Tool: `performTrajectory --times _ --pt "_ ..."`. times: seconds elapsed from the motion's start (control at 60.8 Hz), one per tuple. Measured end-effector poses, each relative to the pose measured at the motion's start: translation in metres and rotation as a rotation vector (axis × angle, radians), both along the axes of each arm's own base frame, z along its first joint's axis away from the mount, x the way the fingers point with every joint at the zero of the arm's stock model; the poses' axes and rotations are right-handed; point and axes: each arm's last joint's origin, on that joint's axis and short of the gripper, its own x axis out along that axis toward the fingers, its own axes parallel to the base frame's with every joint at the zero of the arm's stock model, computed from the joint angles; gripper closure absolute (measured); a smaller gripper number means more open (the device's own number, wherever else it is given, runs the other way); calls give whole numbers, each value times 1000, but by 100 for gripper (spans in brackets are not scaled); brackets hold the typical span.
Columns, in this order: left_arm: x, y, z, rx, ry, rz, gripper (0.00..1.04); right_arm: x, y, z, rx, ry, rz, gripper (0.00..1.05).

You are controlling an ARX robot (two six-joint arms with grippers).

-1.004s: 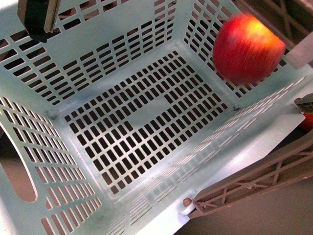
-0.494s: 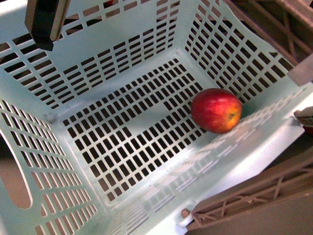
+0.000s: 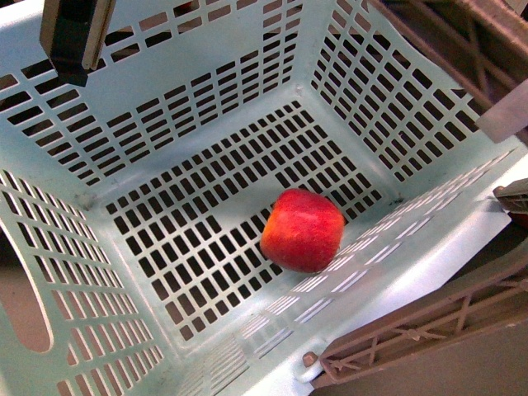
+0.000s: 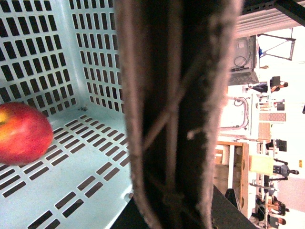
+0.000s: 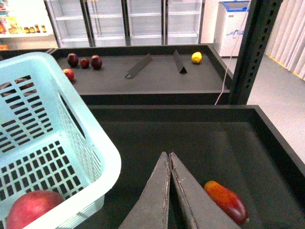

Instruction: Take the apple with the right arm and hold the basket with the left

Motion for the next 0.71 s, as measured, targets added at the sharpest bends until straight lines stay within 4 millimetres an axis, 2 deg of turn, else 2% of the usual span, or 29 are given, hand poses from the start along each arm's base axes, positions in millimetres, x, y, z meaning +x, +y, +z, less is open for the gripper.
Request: performTrajectory --times 0.329,0.708 --pt "0 0 0 2 -2 2 98 -11 0 -11 0 -14 0 103" --pt "0 0 0 2 -2 2 98 -19 0 -10 0 -28 0 103"
